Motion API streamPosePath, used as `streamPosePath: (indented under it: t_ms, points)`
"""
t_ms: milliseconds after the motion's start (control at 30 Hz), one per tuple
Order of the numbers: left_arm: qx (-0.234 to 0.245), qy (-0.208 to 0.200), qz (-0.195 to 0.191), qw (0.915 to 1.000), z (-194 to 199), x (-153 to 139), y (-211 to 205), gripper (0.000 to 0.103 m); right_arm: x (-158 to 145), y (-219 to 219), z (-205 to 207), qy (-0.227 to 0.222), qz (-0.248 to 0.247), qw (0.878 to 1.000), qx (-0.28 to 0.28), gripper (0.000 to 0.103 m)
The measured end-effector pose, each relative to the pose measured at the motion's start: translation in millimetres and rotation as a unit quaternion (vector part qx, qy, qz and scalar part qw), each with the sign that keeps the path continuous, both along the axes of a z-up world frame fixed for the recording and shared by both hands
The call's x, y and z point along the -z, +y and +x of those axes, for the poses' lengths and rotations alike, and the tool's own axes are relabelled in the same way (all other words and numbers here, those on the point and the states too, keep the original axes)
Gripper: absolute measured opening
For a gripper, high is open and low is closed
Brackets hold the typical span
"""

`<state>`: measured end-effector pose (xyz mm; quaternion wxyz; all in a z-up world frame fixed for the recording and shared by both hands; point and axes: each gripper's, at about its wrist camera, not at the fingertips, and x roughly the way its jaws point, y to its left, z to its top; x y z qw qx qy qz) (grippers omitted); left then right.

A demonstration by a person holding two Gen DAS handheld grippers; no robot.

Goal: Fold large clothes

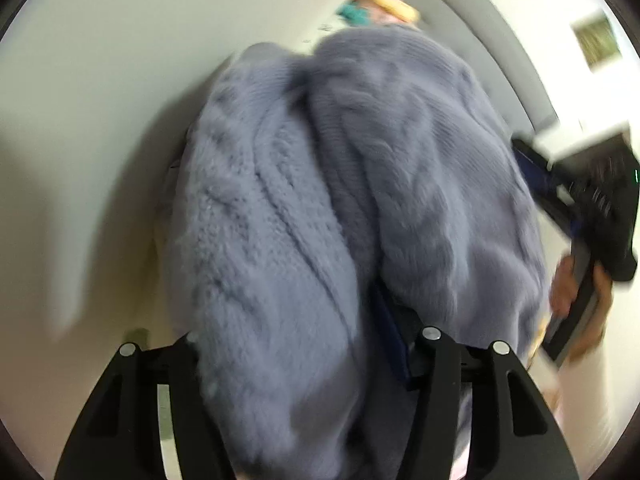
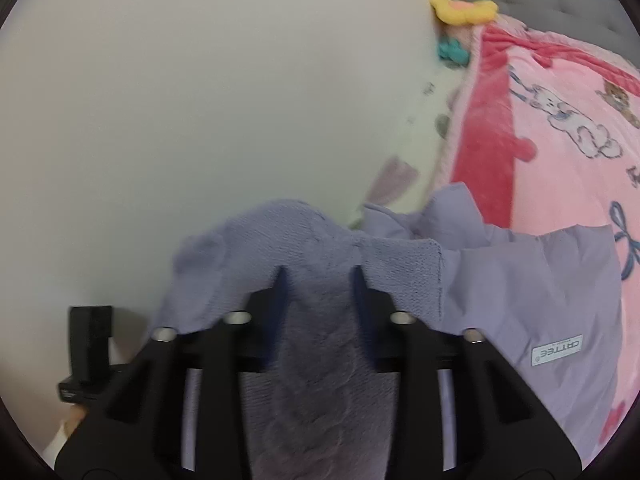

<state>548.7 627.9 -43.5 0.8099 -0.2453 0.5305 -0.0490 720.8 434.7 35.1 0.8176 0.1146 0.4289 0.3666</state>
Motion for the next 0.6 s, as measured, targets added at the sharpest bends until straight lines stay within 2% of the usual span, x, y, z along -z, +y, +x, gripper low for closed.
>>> streamPosePath:
  t_ms: [67, 133, 200, 300, 367, 400, 433, 500, 567, 600]
  points:
    - [0.024, -0.004, 0.02, 0.9995, -7.5, -3.5, -0.8, 0.057, -13.1, -5.0, -18.5, -0.034, -0.008, 0.999, -0.022, 0.07]
    - [0.04, -0.021, 0.046, 0.9979, -19.4, -10.2, -4.5, 0.059, -23.1, -7.3, -38.5, -0.082, -0.034, 0.995, -0.05, 0.074]
    - [0.051, -0.057, 0.068, 0.9948, -41.0, -22.6, -9.2, 0.068, -27.4, -12.7, -61.1, -0.115, -0.069, 0.988, -0.074, 0.078]
    - [0.043, -0.106, 0.069, 0.991, -68.6, -40.3, -8.2, 0.075, -23.1, -23.4, -90.8, -0.137, -0.097, 0.981, -0.1, 0.081]
    - [0.073, -0.143, 0.065, 0.9849, -80.1, -54.7, -21.9, 0.079, -18.6, -33.6, -112.3, -0.152, -0.1, 0.978, -0.101, 0.092]
    - [0.094, -0.151, 0.072, 0.9814, -83.2, -56.4, -31.2, 0.086, -14.2, -40.4, -131.3, -0.171, -0.104, 0.975, -0.098, 0.092]
    - [0.117, -0.152, 0.081, 0.978, -97.3, -58.8, -30.4, 0.089, -11.7, -44.1, -143.3, -0.185, -0.106, 0.972, -0.096, 0.092]
    - [0.169, -0.142, 0.117, 0.9683, -85.7, -55.7, -48.0, 0.091, -1.3, -52.6, -180.1, -0.232, -0.115, 0.961, -0.094, 0.093]
    - [0.186, -0.123, 0.129, 0.9663, -78.9, -48.3, -55.0, 0.091, 9.1, -55.1, -208.0, -0.269, -0.114, 0.951, -0.096, 0.095]
    - [0.186, -0.11, 0.125, 0.9683, -69.9, -42.6, -54.0, 0.091, 12.9, -54.6, -216.3, -0.281, -0.121, 0.947, -0.095, 0.095]
